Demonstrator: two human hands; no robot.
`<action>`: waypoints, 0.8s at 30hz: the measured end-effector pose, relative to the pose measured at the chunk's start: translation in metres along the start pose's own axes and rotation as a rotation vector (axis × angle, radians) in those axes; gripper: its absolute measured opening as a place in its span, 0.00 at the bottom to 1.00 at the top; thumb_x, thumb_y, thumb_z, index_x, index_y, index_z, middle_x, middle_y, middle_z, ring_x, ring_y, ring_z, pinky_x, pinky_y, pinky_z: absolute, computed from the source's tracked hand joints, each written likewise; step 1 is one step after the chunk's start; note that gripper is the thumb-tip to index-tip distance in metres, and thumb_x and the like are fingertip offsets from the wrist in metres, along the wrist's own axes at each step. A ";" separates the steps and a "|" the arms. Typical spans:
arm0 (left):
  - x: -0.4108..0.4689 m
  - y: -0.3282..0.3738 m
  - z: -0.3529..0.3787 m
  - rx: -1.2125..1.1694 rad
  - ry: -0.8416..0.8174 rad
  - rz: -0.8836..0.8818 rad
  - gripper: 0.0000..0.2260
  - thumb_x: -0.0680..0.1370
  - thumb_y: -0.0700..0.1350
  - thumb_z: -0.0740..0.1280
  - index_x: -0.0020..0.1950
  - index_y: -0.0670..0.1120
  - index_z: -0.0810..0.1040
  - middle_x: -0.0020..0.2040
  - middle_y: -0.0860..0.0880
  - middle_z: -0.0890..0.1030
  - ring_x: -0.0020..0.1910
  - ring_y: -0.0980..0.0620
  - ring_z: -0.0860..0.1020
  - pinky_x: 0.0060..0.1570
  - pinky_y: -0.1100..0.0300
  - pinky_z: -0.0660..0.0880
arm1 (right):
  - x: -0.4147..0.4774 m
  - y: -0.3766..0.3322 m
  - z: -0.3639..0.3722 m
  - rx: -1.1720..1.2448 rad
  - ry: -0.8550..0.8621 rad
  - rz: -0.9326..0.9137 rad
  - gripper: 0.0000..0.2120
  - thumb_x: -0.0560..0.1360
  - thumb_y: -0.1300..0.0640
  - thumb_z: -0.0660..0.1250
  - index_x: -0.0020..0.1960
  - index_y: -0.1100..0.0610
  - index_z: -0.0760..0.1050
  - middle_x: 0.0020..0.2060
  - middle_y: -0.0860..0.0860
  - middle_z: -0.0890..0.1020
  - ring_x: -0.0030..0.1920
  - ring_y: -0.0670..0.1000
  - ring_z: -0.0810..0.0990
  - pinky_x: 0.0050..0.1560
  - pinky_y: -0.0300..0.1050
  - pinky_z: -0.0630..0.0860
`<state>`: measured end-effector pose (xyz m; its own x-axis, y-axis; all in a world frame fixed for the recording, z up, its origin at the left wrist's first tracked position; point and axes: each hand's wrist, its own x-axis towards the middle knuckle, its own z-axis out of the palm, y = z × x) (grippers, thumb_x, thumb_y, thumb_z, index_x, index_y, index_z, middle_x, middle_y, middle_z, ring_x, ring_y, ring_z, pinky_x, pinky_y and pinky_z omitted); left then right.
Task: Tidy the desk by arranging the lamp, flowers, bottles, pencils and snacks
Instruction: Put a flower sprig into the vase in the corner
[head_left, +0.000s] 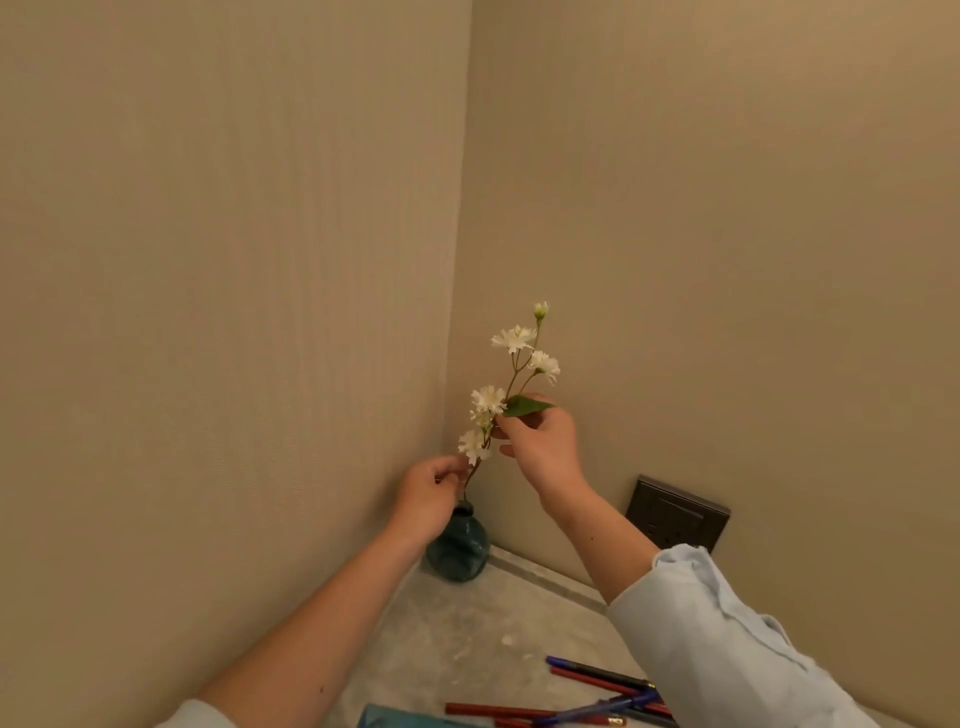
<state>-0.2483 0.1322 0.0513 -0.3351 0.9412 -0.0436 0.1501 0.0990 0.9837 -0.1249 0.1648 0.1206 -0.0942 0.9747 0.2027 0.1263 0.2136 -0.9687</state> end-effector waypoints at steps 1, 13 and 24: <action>0.004 -0.004 0.001 -0.002 0.001 -0.004 0.14 0.81 0.36 0.58 0.62 0.46 0.78 0.52 0.52 0.80 0.50 0.56 0.77 0.54 0.61 0.74 | 0.003 0.005 0.003 -0.008 0.004 0.002 0.10 0.75 0.65 0.66 0.42 0.51 0.79 0.42 0.54 0.85 0.47 0.55 0.84 0.47 0.51 0.81; 0.009 -0.045 0.009 0.045 0.068 -0.050 0.16 0.79 0.33 0.57 0.59 0.46 0.80 0.44 0.57 0.79 0.46 0.56 0.76 0.56 0.56 0.75 | 0.005 0.060 0.021 -0.110 -0.091 0.058 0.10 0.75 0.62 0.68 0.40 0.49 0.79 0.40 0.52 0.85 0.44 0.52 0.84 0.46 0.46 0.80; -0.001 -0.065 0.013 0.034 0.049 -0.059 0.22 0.78 0.33 0.59 0.71 0.47 0.71 0.63 0.45 0.74 0.60 0.46 0.75 0.63 0.47 0.72 | 0.001 0.091 0.031 -0.147 -0.052 0.110 0.08 0.73 0.62 0.69 0.39 0.50 0.80 0.36 0.48 0.84 0.39 0.48 0.82 0.41 0.45 0.79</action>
<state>-0.2455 0.1294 -0.0154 -0.3888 0.9167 -0.0916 0.1603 0.1652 0.9731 -0.1436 0.1829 0.0280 -0.1224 0.9888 0.0856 0.2808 0.1172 -0.9526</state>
